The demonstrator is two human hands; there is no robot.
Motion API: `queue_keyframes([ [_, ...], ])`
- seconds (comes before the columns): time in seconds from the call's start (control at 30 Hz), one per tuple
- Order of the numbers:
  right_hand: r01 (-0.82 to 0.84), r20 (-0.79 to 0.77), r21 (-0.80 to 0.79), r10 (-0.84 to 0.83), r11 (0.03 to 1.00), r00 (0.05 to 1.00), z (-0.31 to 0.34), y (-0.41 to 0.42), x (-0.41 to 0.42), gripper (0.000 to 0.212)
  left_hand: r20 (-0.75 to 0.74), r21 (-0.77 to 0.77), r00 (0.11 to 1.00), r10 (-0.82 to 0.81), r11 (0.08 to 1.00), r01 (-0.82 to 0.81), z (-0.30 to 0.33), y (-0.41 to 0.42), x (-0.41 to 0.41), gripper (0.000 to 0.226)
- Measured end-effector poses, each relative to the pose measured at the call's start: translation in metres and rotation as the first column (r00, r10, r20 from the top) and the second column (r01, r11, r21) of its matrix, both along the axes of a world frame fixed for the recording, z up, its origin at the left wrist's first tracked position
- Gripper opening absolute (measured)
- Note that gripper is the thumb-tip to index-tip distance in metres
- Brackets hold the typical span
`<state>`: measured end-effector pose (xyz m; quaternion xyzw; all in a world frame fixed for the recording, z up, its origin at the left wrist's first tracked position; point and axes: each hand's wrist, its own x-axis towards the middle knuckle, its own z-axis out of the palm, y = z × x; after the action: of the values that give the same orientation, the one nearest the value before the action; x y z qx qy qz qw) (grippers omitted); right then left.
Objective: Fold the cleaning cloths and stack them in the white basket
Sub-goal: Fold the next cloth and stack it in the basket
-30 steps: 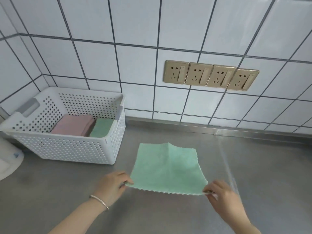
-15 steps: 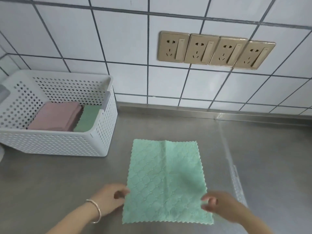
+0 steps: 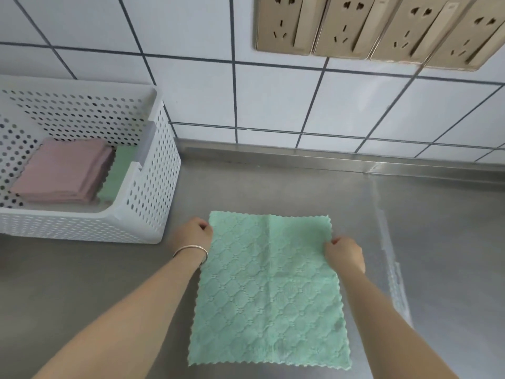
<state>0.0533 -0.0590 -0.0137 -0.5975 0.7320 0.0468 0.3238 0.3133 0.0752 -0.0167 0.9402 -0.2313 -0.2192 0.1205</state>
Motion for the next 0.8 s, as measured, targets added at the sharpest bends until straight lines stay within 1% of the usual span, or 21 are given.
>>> queue_keyframes([
  [0.07, 0.002, -0.015, -0.015, -0.002, 1.0, 1.0, -0.004, -0.001, -0.001, 0.026, 0.057, 0.014, 0.998, -0.002, 1.0, 0.001, -0.004, 0.0, 0.0, 0.021],
  [0.17, 0.002, -0.016, -0.023, -0.003, 1.0, 1.0, -0.003, -0.001, 0.0, 0.01, 0.116, 0.022, 0.993, -0.038, 0.999, 0.036, -0.01, 0.0, 0.0, 0.02],
  [0.23, 0.016, -0.029, -0.083, -0.018, 0.996, 0.999, 0.0, 0.004, 0.001, 0.01, 0.123, -0.03, 0.992, -0.018, 0.999, 0.022, -0.013, 0.002, 0.001, 0.016],
  [0.3, -0.03, -0.081, -0.187, 0.015, 0.982, 0.997, 0.007, 0.016, -0.001, 0.011, 0.099, -0.137, 0.995, -0.001, 0.99, 0.015, -0.013, 0.007, -0.002, 0.013],
  [0.33, -0.096, -0.112, -0.241, 0.07, 0.966, 0.991, 0.01, 0.026, -0.003, 0.013, 0.082, -0.185, 0.996, -0.022, 0.982, 0.037, -0.01, 0.012, -0.007, 0.014],
  [0.37, -0.181, -0.13, -0.306, 0.147, 0.935, 0.981, 0.012, 0.038, -0.005, 0.014, 0.068, -0.227, 0.995, -0.076, 0.97, 0.09, -0.007, 0.019, -0.015, 0.014],
  [0.4, -0.284, -0.126, -0.395, 0.254, 0.874, 0.959, 0.012, 0.051, -0.009, 0.016, 0.068, -0.267, 0.984, -0.162, 0.948, 0.175, -0.006, 0.028, -0.025, 0.014],
  [0.43, -0.395, -0.102, -0.49, 0.399, 0.777, 0.911, 0.009, 0.067, -0.014, 0.018, 0.073, -0.299, 0.958, -0.276, 0.911, 0.285, -0.006, 0.039, -0.036, 0.014],
  [0.47, -0.487, -0.082, -0.564, 0.542, 0.667, 0.836, 0.006, 0.084, -0.018, 0.021, 0.086, -0.323, 0.913, -0.4, 0.855, 0.405, -0.006, 0.053, -0.05, 0.016],
  [0.5, -0.551, -0.075, -0.614, 0.654, 0.565, 0.753, 0.0, 0.102, -0.023, 0.025, 0.108, -0.325, 0.845, -0.523, 0.785, 0.527, -0.008, 0.068, -0.064, 0.019],
  [0.53, -0.594, -0.066, -0.634, 0.73, 0.495, 0.68, -0.005, 0.118, -0.026, 0.027, 0.146, -0.307, 0.765, -0.627, 0.707, 0.638, -0.011, 0.081, -0.077, 0.021],
  [0.57, -0.626, -0.048, -0.626, 0.778, 0.464, 0.626, -0.01, 0.133, -0.029, 0.026, 0.185, -0.276, 0.683, -0.706, 0.63, 0.726, -0.014, 0.095, -0.089, 0.022],
  [0.63, -0.665, -0.033, -0.606, 0.821, 0.436, 0.569, -0.015, 0.156, -0.035, 0.022, 0.191, -0.245, 0.556, -0.809, 0.509, 0.825, -0.017, 0.115, -0.109, 0.023],
  [0.67, -0.687, -0.048, -0.593, 0.833, 0.421, 0.551, -0.017, 0.164, -0.039, 0.025, 0.198, -0.22, 0.513, -0.836, 0.472, 0.854, -0.015, 0.122, -0.117, 0.024],
  [0.73, -0.743, -0.1, -0.549, 0.853, 0.383, 0.513, -0.016, 0.175, -0.043, 0.035, 0.251, -0.153, 0.429, -0.868, 0.403, 0.903, -0.012, 0.13, -0.126, 0.034],
  [0.8, -0.783, -0.155, -0.513, 0.859, 0.352, 0.488, -0.015, 0.182, -0.046, 0.046, 0.283, -0.081, 0.369, -0.885, 0.362, 0.929, -0.013, 0.136, -0.13, 0.047],
])
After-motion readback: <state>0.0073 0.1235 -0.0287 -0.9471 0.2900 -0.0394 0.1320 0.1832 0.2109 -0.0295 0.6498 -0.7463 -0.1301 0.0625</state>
